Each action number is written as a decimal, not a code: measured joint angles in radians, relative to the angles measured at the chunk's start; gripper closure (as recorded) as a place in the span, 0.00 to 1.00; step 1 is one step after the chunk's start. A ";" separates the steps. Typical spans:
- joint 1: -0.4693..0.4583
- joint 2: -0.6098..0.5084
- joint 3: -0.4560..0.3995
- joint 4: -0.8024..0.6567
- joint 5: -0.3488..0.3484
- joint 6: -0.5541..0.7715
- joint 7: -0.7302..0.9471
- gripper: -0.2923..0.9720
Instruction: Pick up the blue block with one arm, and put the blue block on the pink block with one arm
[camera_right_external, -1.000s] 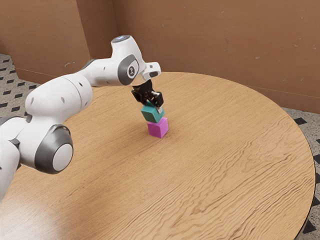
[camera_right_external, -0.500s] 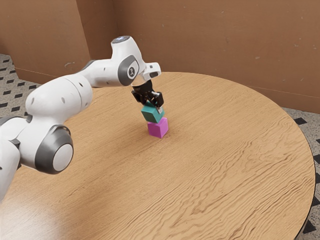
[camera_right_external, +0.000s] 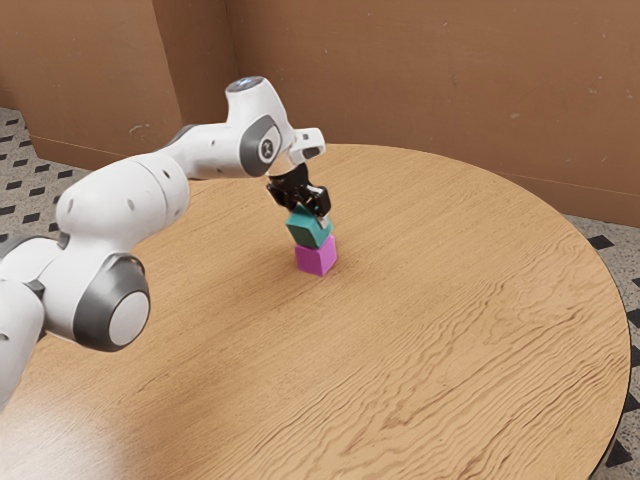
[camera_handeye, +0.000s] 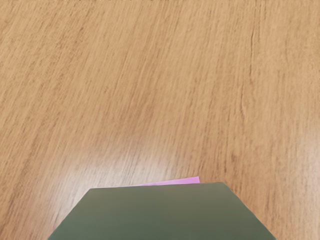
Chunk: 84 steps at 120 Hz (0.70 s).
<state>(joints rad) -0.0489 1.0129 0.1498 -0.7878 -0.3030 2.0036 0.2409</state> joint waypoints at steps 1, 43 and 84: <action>0.000 0.000 0.000 0.000 0.000 0.000 0.000 0.47; -0.003 0.002 0.001 -0.002 0.001 0.017 -0.001 0.41; -0.069 -0.185 0.070 -0.175 -0.005 0.020 -0.008 0.28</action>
<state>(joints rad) -0.1179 0.8274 0.2195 -0.9630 -0.3076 2.0235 0.2332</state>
